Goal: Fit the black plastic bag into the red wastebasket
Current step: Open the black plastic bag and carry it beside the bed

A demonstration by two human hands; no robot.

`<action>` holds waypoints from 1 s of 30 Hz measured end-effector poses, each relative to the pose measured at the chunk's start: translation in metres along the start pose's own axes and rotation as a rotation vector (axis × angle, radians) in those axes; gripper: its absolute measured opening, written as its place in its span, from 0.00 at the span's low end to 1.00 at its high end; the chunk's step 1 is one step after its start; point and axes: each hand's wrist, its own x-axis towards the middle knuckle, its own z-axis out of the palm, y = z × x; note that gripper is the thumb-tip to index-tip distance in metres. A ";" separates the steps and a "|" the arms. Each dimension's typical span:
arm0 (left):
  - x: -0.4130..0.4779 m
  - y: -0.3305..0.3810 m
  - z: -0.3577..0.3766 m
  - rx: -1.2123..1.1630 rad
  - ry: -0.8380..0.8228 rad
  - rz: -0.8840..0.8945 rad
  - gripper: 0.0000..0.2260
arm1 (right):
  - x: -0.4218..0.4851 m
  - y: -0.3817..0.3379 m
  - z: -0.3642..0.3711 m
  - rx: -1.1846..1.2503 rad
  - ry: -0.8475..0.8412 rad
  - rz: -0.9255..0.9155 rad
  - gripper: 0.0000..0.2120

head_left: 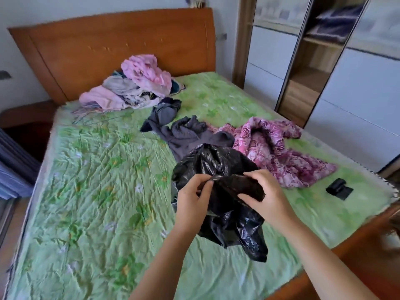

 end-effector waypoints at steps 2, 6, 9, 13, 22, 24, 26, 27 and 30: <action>0.000 0.012 -0.008 -0.066 0.008 0.011 0.11 | -0.002 -0.004 -0.009 -0.010 0.047 -0.001 0.19; -0.004 0.023 -0.016 -0.144 0.024 0.012 0.08 | -0.002 -0.010 -0.017 -0.076 0.108 -0.020 0.09; -0.003 0.018 -0.017 -0.114 0.032 -0.028 0.09 | -0.007 -0.014 -0.024 -0.098 0.093 0.000 0.05; -0.002 0.011 -0.009 0.020 -0.037 -0.050 0.09 | -0.021 -0.015 -0.042 -0.146 0.103 0.094 0.03; -0.019 0.067 0.072 0.317 -0.263 0.652 0.17 | -0.069 -0.007 -0.105 -0.181 0.124 0.248 0.05; -0.027 0.078 0.098 0.285 -0.338 0.704 0.16 | -0.084 -0.005 -0.121 -0.193 0.155 0.275 0.05; -0.038 0.088 0.125 0.250 -0.403 0.722 0.15 | -0.103 0.000 -0.139 -0.200 0.184 0.302 0.05; -0.045 0.092 0.138 0.237 -0.428 0.731 0.14 | -0.114 0.002 -0.149 -0.197 0.195 0.317 0.04; -0.071 0.110 0.182 0.190 -0.526 0.774 0.10 | -0.152 0.010 -0.183 -0.180 0.225 0.360 0.03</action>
